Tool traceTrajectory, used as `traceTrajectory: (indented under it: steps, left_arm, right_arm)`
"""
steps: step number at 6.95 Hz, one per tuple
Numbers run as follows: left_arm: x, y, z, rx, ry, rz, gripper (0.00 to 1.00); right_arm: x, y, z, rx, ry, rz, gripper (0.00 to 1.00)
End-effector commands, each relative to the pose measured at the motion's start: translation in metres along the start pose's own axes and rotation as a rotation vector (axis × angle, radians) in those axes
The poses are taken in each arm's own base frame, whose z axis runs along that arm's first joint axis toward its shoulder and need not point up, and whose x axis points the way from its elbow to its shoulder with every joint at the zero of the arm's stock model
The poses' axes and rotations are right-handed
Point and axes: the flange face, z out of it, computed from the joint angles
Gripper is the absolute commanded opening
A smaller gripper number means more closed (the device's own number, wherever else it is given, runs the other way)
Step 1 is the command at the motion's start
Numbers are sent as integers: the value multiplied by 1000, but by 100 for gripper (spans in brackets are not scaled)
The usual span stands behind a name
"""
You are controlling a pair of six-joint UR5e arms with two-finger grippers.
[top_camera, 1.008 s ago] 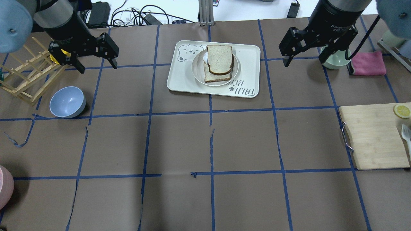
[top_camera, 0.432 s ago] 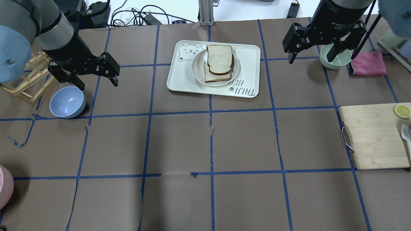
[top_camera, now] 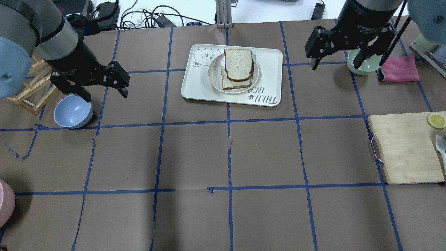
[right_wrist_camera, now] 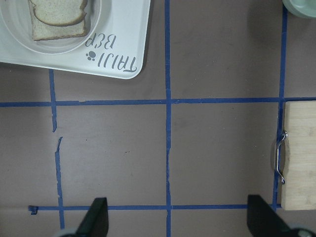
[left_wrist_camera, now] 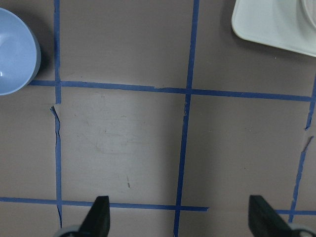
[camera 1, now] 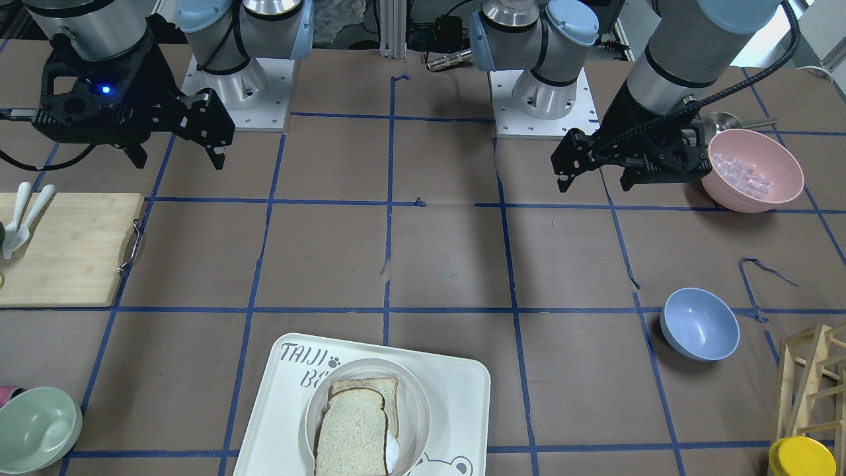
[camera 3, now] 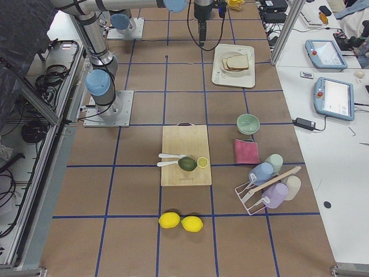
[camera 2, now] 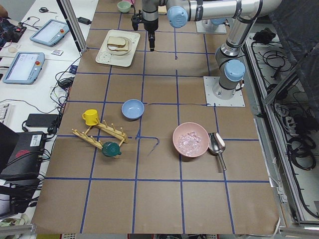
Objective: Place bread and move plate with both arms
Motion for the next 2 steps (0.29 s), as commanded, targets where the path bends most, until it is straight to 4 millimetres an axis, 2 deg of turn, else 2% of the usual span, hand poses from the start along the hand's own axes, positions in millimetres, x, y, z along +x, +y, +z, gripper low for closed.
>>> traceTrajectory:
  steps: [1, 2]
  left_arm:
    - [0, 2, 2, -2, -1, 4, 100]
    - [1, 3, 1, -2, 4, 8, 100]
  right_arm:
    - [1, 0, 0, 0, 1, 1, 100]
    - [0, 0, 1, -2, 1, -3, 100]
